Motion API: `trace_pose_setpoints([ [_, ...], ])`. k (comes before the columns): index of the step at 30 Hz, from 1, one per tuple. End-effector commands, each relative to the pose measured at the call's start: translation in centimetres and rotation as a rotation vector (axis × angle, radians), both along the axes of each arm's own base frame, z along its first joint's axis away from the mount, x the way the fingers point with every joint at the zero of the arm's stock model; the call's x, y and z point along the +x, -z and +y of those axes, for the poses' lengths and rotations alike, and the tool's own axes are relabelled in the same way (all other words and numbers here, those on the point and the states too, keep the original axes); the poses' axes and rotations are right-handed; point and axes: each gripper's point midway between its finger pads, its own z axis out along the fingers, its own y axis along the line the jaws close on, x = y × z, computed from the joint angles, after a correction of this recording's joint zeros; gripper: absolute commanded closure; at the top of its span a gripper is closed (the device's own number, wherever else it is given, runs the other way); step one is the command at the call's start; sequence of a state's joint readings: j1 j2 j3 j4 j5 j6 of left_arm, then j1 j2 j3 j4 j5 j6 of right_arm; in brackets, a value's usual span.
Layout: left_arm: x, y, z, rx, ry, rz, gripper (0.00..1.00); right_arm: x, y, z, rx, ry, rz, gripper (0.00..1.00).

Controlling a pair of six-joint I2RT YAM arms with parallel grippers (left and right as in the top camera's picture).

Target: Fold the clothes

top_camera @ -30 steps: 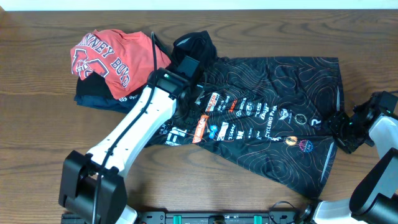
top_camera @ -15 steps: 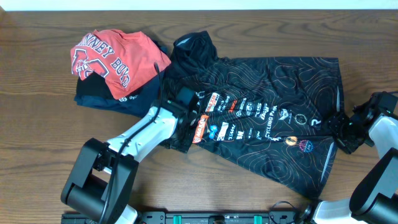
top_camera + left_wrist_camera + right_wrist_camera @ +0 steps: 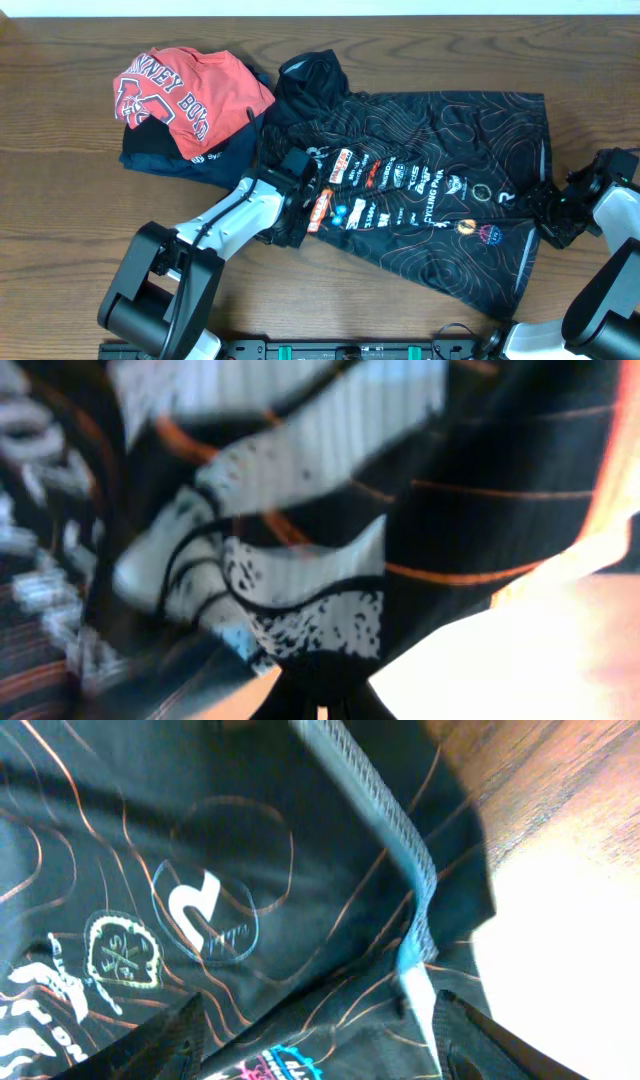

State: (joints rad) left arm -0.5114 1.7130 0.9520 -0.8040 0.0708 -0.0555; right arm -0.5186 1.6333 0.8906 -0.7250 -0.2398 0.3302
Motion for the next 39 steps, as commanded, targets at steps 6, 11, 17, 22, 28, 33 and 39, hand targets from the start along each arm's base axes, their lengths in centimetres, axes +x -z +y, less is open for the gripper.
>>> trace_pose_setpoints([
  [6,2.2,-8.2,-0.3,0.0,0.008,-0.095,0.94,0.0,-0.3,0.0,0.008,0.012,-0.011,0.3],
  [11,4.0,-10.0,0.0,0.004,0.024,-0.219,0.94,0.1,-0.3,-0.1,0.006,0.013,-0.014,0.3],
  [17,6.7,-9.5,-0.2,0.03,0.024,-0.314,0.94,0.1,-0.3,-0.1,0.006,0.013,-0.014,0.3],
  [22,10.2,-10.3,-2.2,-0.045,0.022,-0.454,0.94,0.0,-0.3,0.0,0.006,0.013,-0.014,0.3],
  [28,14.0,-12.2,-4.6,-0.146,0.026,-0.621,0.91,0.0,-0.3,0.0,0.007,0.013,-0.013,0.3],
  [33,11.3,-10.7,-3.7,-0.123,-0.001,-0.494,0.48,-0.1,-0.2,0.1,0.011,0.012,-0.007,0.3],
  [39,4.7,-8.4,-2.6,-0.111,-0.011,-0.199,0.47,0.0,-0.3,0.0,0.007,0.013,-0.012,0.3],
])
